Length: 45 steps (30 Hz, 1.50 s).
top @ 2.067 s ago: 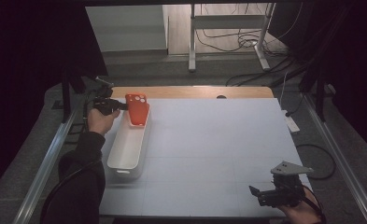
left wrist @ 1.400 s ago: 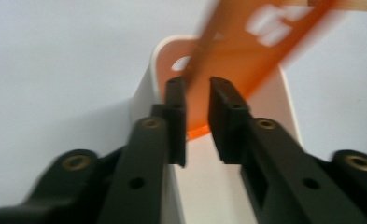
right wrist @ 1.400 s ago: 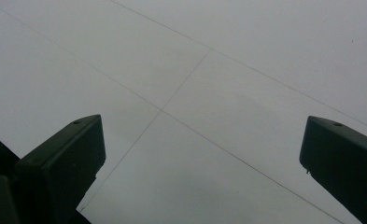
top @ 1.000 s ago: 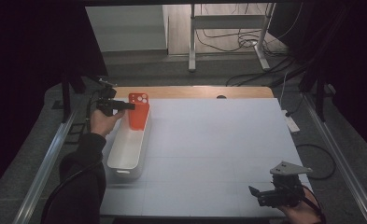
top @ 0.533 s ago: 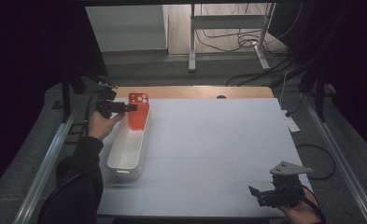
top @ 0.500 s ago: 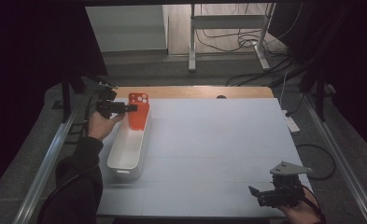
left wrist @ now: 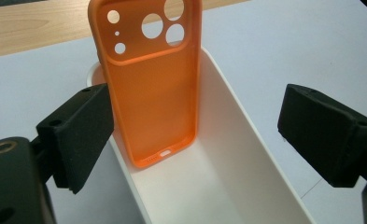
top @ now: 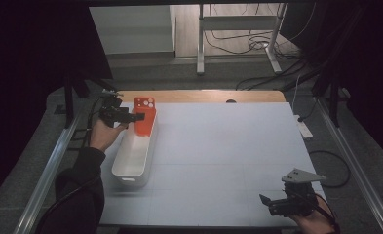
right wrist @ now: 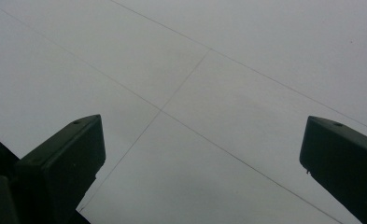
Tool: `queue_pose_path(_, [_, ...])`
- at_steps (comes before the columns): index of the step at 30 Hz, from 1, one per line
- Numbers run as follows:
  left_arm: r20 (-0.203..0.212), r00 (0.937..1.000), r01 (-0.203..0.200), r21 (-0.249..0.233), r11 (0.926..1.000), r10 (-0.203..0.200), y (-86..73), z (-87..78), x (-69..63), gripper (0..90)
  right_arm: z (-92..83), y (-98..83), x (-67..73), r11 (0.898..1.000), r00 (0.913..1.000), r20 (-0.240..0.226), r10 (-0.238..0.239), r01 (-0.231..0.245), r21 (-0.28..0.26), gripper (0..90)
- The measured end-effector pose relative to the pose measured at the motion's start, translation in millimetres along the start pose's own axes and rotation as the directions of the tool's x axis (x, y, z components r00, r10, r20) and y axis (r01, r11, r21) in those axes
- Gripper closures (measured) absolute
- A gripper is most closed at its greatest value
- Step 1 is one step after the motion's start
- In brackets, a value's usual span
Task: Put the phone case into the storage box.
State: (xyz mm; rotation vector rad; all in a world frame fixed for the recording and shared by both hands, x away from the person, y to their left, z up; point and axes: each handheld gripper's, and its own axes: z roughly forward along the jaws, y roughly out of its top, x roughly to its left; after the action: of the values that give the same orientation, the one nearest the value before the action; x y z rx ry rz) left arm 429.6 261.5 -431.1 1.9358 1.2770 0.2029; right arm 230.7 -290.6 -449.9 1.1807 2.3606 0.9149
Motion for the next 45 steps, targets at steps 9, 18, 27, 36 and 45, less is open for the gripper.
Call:
queue_pose_path(9, [-0.022, 0.9980, -0.060, 0.005, 0.9982, 0.060, -7.8, -4.3, -8.1, 6.6, 0.0, 0.0, -0.3, 1.000, 1.0000, 0.002, 0.001, -0.001, -0.002, 0.0])
queue_pose_path(18, [-0.044, 0.9922, -0.117, -0.005, 0.9932, 0.116, -10.7, -10.3, -21.4, 3.9, -0.5, 0.0, -1.1, 1.000, 0.9998, 0.016, 0.014, -0.014, -0.004, 0.0])
queue_pose_path(27, [-0.042, 0.9884, -0.146, -0.009, 0.9892, 0.146, -15.5, -13.4, -36.1, 2.0, -0.4, 0.0, -1.1, 1.000, 0.9995, 0.025, 0.017, -0.017, -0.004, 0.0])
queue_pose_path(36, [-0.024, 0.9872, -0.158, -0.028, 0.9870, 0.158, -22.3, -17.2, -45.3, 1.8, -0.3, 0.0, -0.2, 1.000, 0.9997, 0.023, 0.011, -0.011, -0.002, 0.0])
queue_pose_path(45, [-0.018, 0.9847, -0.174, -0.041, 0.9839, 0.174, -34.7, -20.6, -53.4, 2.0, -0.3, 0.1, 0.4, 1.000, 0.9997, 0.024, 0.005, -0.005, -0.003, 0.0])
